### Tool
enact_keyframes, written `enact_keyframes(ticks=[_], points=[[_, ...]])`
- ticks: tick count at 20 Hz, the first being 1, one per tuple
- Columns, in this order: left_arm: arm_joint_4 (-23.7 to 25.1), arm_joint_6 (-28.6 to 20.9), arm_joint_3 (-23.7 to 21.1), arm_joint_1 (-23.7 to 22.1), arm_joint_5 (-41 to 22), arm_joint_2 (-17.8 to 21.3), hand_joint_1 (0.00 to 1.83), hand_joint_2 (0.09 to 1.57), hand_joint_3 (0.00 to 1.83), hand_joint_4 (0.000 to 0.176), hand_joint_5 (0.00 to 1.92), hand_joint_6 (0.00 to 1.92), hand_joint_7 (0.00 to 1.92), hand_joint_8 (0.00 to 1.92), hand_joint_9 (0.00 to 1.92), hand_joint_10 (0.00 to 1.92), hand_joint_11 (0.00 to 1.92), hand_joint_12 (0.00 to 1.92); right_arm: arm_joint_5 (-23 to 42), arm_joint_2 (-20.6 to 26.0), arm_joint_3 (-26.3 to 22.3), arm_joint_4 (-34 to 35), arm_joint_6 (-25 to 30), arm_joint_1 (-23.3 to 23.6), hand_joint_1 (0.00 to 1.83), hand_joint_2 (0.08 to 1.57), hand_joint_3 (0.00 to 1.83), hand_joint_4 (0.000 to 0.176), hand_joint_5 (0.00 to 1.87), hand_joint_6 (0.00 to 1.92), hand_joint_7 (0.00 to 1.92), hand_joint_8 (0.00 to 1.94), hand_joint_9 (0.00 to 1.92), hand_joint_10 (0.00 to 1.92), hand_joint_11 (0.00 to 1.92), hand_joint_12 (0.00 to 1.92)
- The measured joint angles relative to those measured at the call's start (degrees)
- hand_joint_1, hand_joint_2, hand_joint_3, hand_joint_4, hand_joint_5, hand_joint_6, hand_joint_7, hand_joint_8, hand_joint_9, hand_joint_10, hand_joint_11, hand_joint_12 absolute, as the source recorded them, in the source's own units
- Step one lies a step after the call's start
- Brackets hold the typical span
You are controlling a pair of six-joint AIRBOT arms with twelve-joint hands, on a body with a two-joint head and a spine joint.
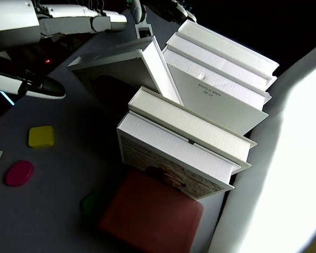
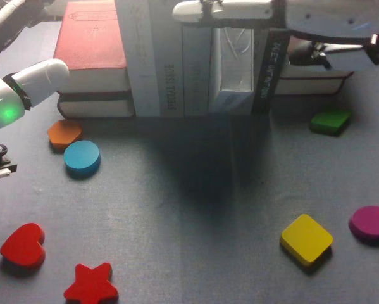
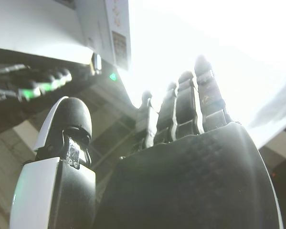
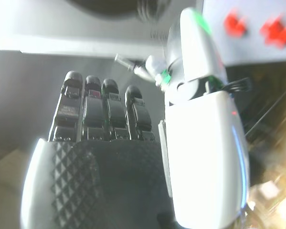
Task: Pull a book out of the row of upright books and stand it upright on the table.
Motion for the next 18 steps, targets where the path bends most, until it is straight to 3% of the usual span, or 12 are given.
enact_keyframes(ticks=[1,3,4,5,6,7,8,9,12,13,15,18], points=[[0.04,0.00,0.00,0.00,0.00,0.00,0.37,1.36,0.00,0.079,0.04,0.00,0.00,0.00,0.00,0.00,0.00,0.29,-0.20,-1.18,0.00,-5.75,3.65,1.05,1.28,1.03,0.00,0.016,0.00,0.00,0.00,0.00,0.00,0.00,0.00,0.00],[-0.17,0.02,0.00,0.00,-0.02,0.00,0.39,1.37,0.00,0.078,0.05,0.00,0.00,0.00,0.00,0.00,0.00,0.17,-0.39,-3.23,0.07,-11.85,7.23,1.16,1.38,0.94,0.00,0.000,0.06,0.01,0.04,0.02,0.05,0.01,0.00,0.37],[-0.26,0.02,0.07,0.00,0.07,-0.02,0.41,1.37,0.00,0.079,0.06,0.00,0.00,0.00,0.00,0.00,0.00,0.12,-0.15,-4.44,0.13,-15.93,9.35,1.14,1.32,1.00,0.01,0.036,0.01,0.00,0.01,0.00,0.01,0.00,0.00,0.75],[-0.31,0.00,0.11,0.00,0.22,-0.02,0.37,1.37,0.00,0.070,0.07,0.00,0.00,0.00,0.00,0.00,0.00,0.06,0.17,-5.27,0.50,-18.23,10.97,1.14,1.26,1.04,0.01,0.036,0.18,0.06,0.08,0.02,0.07,0.03,0.00,1.06],[-0.35,0.00,0.11,0.00,0.28,-0.02,0.37,1.36,0.00,0.067,0.10,0.00,0.00,0.00,0.00,0.00,0.00,0.02,0.00,-6.08,0.81,-21.24,13.22,1.16,1.31,1.01,0.00,0.000,0.41,0.13,0.30,0.08,0.22,0.11,0.00,1.35],[-0.24,-0.02,0.11,0.04,0.37,-0.07,0.40,1.35,0.00,0.066,0.10,0.00,0.00,0.00,0.00,0.00,0.02,0.02,-0.04,-6.95,1.29,-25.64,16.74,1.16,1.22,1.11,0.01,0.020,0.82,0.91,0.79,0.85,0.66,0.37,0.30,1.48],[-0.20,-0.02,0.11,0.04,0.44,-0.07,0.40,1.35,0.00,0.069,0.10,0.00,0.00,0.00,0.00,0.00,0.03,0.03,0.11,-7.89,1.62,-31.12,20.28,1.14,1.24,1.08,0.00,0.000,1.02,0.79,1.07,0.88,1.02,0.60,0.68,1.46],[-0.22,-0.02,0.11,0.04,0.44,-0.07,0.40,1.35,0.00,0.073,0.09,0.00,0.00,0.00,0.00,0.00,0.06,0.04,0.37,-8.81,1.97,-35.28,23.32,1.14,1.25,1.07,0.00,0.000,1.11,0.69,1.08,0.96,1.06,0.76,0.77,1.45],[-0.26,-0.04,0.13,0.07,0.44,-0.09,0.38,1.35,0.01,0.076,0.08,0.01,0.00,0.00,0.00,0.00,0.00,0.22,2.05,-9.03,0.90,-38.14,23.91,1.14,1.18,1.10,0.00,0.000,1.04,0.88,0.90,1.67,0.77,1.72,0.73,1.88],[-0.28,-0.07,0.17,0.04,0.39,-0.13,0.39,1.35,0.01,0.084,0.08,0.00,0.00,0.00,0.00,0.00,0.00,0.21,2.67,-8.41,0.00,-37.97,23.91,1.14,1.21,1.16,0.03,0.000,0.95,0.88,0.80,1.62,0.76,1.82,0.70,1.91],[-0.28,-0.15,0.17,0.04,0.44,-0.13,0.40,1.36,0.00,0.075,0.08,0.00,0.00,0.00,0.00,0.00,0.00,0.16,5.49,-6.73,-1.49,-35.34,22.36,1.16,1.17,1.10,0.44,0.000,0.63,1.39,0.73,1.81,0.84,1.92,0.76,1.92],[-0.28,-0.24,0.17,0.20,0.39,-0.17,0.37,1.36,0.00,0.065,0.08,0.00,0.00,0.00,0.00,0.00,0.00,0.00,9.55,-4.66,-3.06,-32.96,21.05,2.82,1.21,1.15,0.18,0.000,0.73,1.20,0.83,1.53,0.76,1.64,0.57,1.82]])
